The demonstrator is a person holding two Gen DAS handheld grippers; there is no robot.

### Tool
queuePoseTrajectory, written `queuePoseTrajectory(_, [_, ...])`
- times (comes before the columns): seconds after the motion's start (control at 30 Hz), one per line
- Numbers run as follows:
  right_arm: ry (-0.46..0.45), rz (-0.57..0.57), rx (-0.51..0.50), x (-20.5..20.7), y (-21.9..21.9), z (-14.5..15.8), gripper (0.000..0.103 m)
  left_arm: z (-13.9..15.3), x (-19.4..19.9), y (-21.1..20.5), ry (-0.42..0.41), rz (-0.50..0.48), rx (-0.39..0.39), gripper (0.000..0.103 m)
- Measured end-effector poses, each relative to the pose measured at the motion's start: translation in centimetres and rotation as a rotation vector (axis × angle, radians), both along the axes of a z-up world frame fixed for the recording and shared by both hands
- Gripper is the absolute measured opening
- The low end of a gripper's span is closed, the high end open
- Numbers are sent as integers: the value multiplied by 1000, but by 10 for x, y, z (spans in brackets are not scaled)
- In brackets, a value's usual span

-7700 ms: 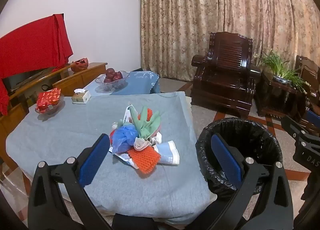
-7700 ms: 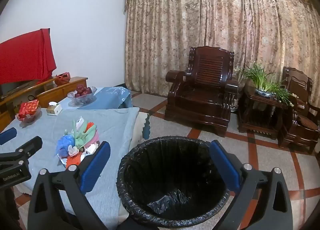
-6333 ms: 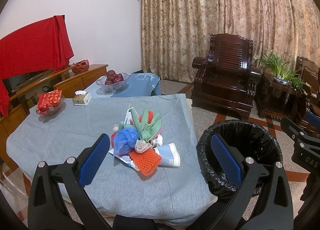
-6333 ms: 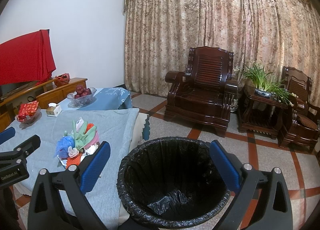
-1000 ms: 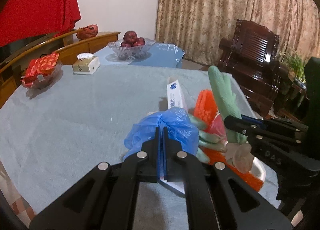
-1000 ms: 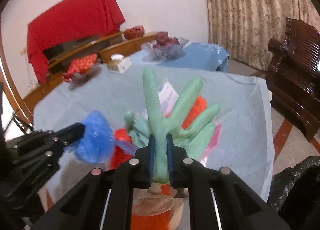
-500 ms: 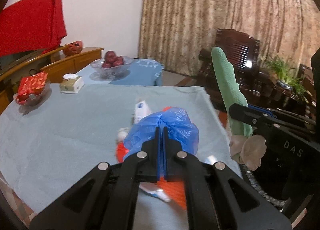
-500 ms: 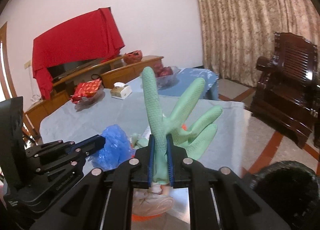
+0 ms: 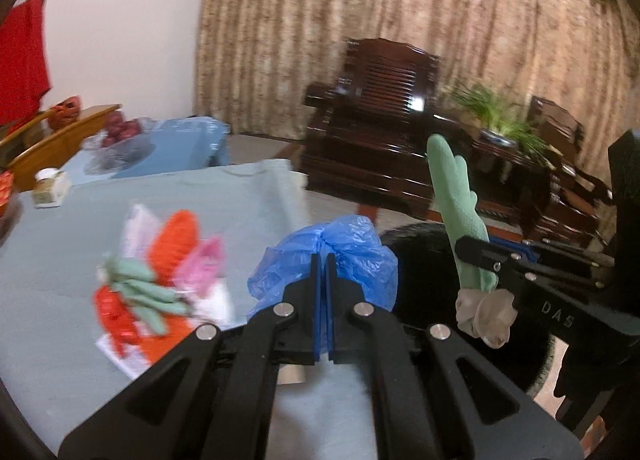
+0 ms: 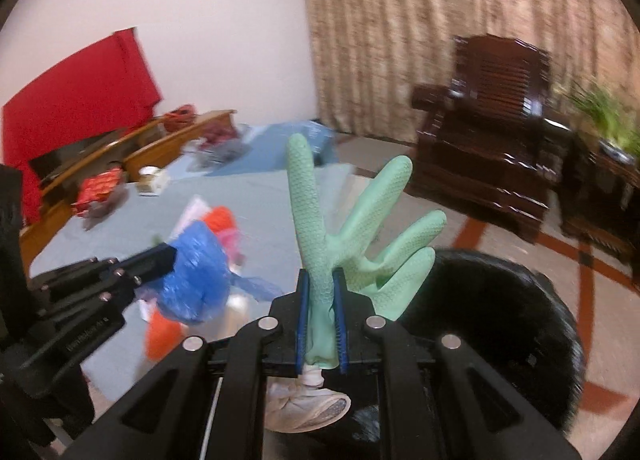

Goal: Collect trash
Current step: 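Carry the blue bag and green glove over the bin and open both tools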

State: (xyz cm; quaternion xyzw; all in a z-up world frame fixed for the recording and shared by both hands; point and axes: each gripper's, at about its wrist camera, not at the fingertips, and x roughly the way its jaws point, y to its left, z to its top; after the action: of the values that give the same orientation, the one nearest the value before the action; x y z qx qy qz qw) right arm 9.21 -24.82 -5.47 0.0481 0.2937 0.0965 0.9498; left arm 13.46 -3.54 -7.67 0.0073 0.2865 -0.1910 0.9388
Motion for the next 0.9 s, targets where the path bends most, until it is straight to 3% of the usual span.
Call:
queuePoseTrajectory(0.4, [141, -186, 0, -24, -82, -63, 13, -54, 12, -93, 111, -175, 8, 2])
queuePoseTrajectory(0.53, [179, -197, -5, -28, -91, -74, 18, -66, 15, -108, 152, -208, 8, 10])
queuePoseTrajectory(0.57, [188, -202, -6, -30, -93, -77, 22, -68, 15, -109, 158, -211, 9, 23])
queuePoseTrajectory(0.63, [194, -213, -5, -35, -97, -82, 30, -70, 16, -108, 162, -205, 10, 39])
queuePoseTrajectory(0.73, [186, -232, -6, -41, -100, -81, 44, -69, 15, -101, 162, -187, 9, 41])
queuePoseTrajectory(0.9, [139, -253, -12, -47, -100, -69, 90, -51, 13, -75, 110, -105, 13, 64])
